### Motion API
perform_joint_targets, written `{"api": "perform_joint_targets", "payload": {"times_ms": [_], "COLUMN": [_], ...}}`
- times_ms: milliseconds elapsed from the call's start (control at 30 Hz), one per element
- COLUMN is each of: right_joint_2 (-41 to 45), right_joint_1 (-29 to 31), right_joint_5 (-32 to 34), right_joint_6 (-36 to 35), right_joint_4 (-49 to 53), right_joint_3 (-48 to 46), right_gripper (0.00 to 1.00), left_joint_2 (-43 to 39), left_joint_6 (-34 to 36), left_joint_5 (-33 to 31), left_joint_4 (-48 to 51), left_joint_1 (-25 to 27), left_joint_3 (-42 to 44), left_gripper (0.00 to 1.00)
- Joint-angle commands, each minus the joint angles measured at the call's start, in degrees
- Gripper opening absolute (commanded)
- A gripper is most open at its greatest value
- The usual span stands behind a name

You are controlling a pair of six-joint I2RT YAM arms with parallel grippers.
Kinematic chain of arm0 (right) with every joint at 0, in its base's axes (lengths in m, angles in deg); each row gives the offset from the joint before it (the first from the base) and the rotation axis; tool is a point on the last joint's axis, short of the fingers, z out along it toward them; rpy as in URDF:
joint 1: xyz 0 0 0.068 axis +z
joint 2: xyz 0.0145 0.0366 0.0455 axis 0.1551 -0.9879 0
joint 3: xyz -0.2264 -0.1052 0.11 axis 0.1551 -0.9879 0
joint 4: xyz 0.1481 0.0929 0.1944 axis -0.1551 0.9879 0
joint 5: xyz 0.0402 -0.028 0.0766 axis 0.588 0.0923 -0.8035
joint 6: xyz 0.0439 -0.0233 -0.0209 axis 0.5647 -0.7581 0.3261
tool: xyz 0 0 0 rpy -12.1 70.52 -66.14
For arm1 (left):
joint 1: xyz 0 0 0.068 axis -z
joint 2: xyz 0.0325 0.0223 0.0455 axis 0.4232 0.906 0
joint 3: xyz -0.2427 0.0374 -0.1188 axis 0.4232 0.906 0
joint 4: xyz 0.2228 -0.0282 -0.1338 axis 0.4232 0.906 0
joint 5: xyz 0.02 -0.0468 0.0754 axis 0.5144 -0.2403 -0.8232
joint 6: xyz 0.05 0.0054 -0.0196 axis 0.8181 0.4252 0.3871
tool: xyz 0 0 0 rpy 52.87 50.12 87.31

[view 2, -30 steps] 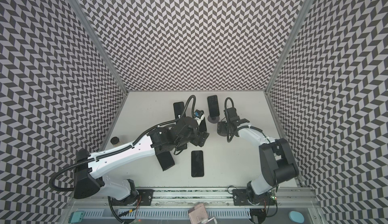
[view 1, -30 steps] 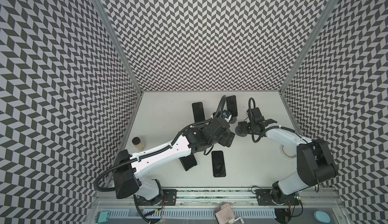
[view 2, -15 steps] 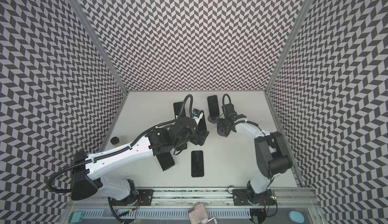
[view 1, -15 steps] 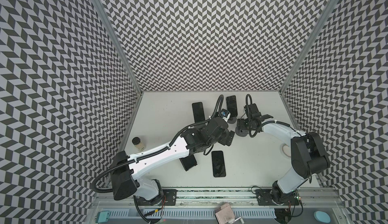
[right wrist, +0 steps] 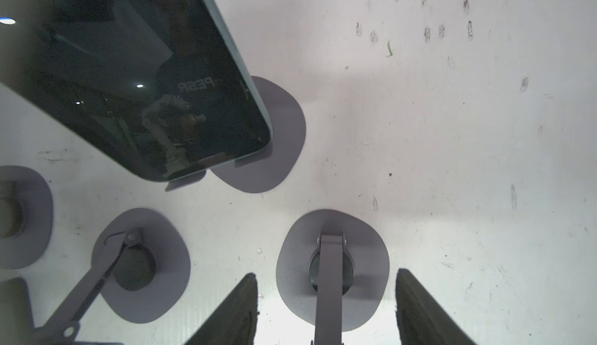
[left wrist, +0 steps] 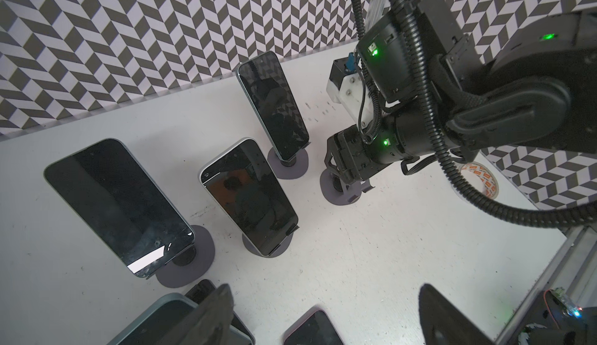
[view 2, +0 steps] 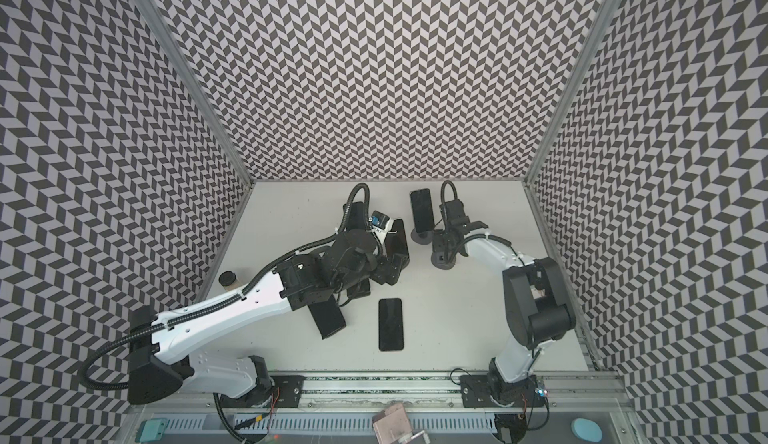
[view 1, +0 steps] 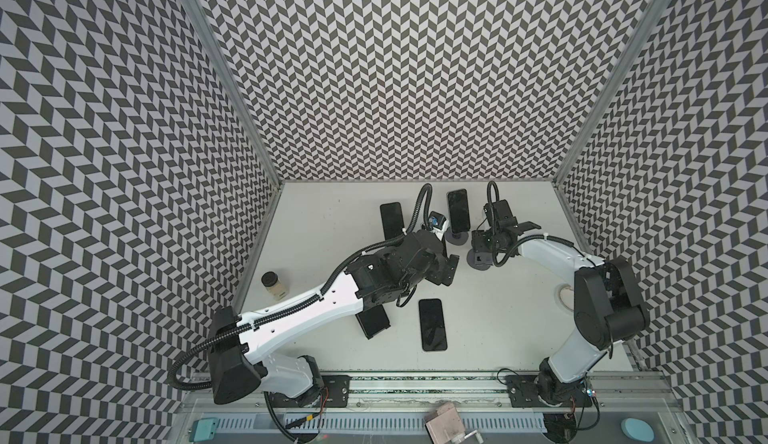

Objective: Remove the phone from the phone stand

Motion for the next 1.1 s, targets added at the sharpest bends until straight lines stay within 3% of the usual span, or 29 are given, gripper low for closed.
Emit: {"api": "perform_joint_targets", "payload": {"times_ms": [0, 567, 1067], "right_joint_2": [-0.88, -2.00, -4.64], "right_joint_1": [-0.70, -2.88, -9.01], "right_joint_5": [0.48, -0.10, -1.26], "right_joint_6": [-1.01, -2.16, -1.85], "right_joint_4": [-0.70, 0.39, -1.56], "right_joint_3": [1.55, 3.29, 5.72], "right_gripper": [0.64, 0.61, 0.59], "left_joint_2": [-1.50, -3.75, -4.67], "left_joint_6": [0.06, 0.42, 1.39], "left_joint_5": [-1.45, -1.38, -0.44], "left_joint_4": [0.57, 0.48, 0.31], "left_joint_1": [-0.49, -1.51, -2.33], "left_joint_3": [0.35, 2.31, 2.63], "left_gripper": [0.90, 0.90, 0.91]}}
